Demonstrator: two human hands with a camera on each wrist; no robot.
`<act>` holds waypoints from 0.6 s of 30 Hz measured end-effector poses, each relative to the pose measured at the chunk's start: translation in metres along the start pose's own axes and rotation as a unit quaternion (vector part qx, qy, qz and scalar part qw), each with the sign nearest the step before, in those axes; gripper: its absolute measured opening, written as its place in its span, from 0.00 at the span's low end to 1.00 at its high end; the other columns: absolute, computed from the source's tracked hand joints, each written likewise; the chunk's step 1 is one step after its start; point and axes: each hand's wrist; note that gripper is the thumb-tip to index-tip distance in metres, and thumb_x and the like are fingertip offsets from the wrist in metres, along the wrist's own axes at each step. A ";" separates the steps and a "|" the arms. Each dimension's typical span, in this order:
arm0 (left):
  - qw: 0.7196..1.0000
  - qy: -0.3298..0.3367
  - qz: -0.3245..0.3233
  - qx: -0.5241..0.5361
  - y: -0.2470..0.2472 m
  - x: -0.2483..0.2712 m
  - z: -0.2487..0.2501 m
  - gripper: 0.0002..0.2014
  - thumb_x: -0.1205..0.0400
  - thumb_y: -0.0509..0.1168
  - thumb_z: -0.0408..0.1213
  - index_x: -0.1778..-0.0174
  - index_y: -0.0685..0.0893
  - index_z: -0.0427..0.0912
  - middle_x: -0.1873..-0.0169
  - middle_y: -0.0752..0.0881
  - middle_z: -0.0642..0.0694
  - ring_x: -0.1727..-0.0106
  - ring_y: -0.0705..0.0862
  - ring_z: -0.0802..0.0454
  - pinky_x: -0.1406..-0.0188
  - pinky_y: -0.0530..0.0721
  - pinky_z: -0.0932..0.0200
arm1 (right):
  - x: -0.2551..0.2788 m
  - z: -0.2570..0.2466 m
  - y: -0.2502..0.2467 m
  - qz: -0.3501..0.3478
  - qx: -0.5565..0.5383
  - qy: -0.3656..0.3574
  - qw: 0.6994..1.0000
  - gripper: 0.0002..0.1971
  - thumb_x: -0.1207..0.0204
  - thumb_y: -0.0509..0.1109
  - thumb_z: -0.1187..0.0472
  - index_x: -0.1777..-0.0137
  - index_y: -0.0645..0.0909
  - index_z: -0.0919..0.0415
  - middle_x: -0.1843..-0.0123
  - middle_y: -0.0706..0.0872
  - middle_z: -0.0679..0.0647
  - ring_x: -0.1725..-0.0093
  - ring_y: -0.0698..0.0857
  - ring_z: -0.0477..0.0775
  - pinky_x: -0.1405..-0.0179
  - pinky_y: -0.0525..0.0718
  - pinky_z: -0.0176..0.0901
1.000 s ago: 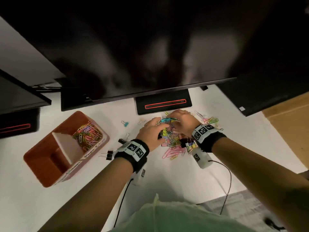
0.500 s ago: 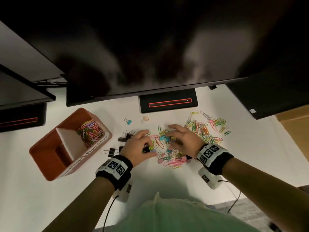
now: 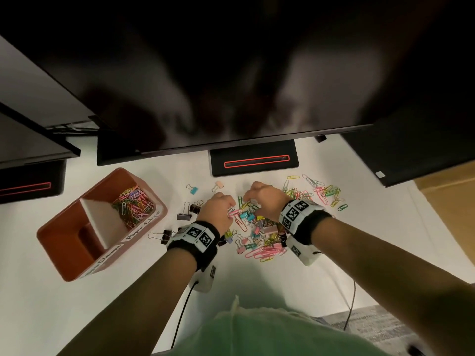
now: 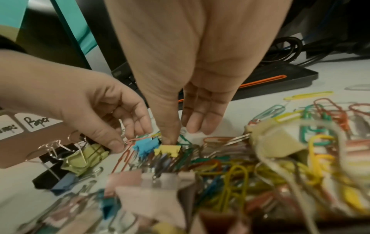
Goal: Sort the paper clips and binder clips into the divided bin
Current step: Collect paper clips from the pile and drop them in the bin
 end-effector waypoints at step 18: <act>0.999 0.028 -0.026 0.003 0.002 -0.001 -0.006 0.03 0.21 0.66 0.32 0.54 0.83 0.38 0.55 0.75 0.46 0.55 0.79 0.49 0.48 0.80 0.58 | 0.002 0.015 0.003 0.037 -0.045 0.041 0.997 0.10 0.25 0.64 0.70 0.48 0.82 0.61 0.48 0.87 0.57 0.47 0.84 0.57 0.49 0.82 0.41</act>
Point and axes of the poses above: each hand's wrist, its own x-axis away from the middle knuckle, its own y-axis out of the palm, z = x × y
